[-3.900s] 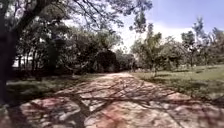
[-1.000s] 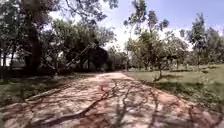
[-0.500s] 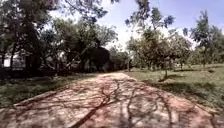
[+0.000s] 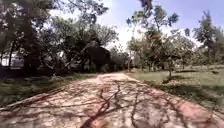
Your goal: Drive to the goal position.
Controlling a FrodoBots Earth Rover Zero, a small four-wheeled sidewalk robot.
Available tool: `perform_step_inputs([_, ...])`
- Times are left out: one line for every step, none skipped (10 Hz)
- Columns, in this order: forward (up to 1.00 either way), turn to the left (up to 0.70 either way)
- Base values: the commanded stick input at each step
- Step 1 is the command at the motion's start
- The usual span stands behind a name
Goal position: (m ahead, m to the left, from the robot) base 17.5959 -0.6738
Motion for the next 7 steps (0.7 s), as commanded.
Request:
perform_step_inputs([0.7, 0.0])
perform_step_inputs([0.7, 0.0])
perform_step_inputs([0.7, 0.0])
perform_step_inputs([0.7, 0.06])
perform_step_inputs([0.7, 0.15])
perform_step_inputs([0.7, 0.19])
perform_step_inputs([0.7, 0.19])
